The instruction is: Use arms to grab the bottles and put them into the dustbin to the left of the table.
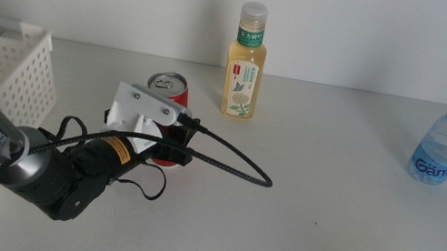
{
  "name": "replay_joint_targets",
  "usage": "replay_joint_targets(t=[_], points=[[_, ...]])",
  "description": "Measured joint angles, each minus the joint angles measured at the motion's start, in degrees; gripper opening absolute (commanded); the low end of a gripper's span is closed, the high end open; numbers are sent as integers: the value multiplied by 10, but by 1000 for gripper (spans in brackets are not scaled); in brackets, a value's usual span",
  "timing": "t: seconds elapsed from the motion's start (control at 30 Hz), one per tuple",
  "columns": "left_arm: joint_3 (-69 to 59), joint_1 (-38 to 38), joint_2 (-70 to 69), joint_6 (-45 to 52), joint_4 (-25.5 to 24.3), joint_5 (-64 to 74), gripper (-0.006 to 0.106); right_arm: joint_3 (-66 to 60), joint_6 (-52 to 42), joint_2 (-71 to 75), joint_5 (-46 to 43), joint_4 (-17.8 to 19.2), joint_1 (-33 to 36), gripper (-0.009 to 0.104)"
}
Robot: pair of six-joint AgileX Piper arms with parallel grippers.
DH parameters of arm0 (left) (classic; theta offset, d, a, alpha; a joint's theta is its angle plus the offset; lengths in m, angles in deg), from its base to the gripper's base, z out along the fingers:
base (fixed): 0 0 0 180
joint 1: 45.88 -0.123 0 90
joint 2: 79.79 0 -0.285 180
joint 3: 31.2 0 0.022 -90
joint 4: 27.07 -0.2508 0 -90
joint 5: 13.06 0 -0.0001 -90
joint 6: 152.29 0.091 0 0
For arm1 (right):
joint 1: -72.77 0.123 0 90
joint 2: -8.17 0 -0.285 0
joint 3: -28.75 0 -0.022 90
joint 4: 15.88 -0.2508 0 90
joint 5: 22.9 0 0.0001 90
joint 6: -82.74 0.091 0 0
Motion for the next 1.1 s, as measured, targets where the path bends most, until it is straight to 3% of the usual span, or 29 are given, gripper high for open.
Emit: replay_joint_targets(t=[0.2, 0.53, 1.1], points=[[-8, 0, -9, -62, -14, 1, -2, 0, 0, 0, 0, 0, 0, 94], [-20, 0, -134, -71, -81, 157, -2, 0, 0, 0, 0, 0, 0, 94], [-24, 0, -379, -141, -105, 406, -2, 0, 0, 0, 0, 0, 0, 94]])
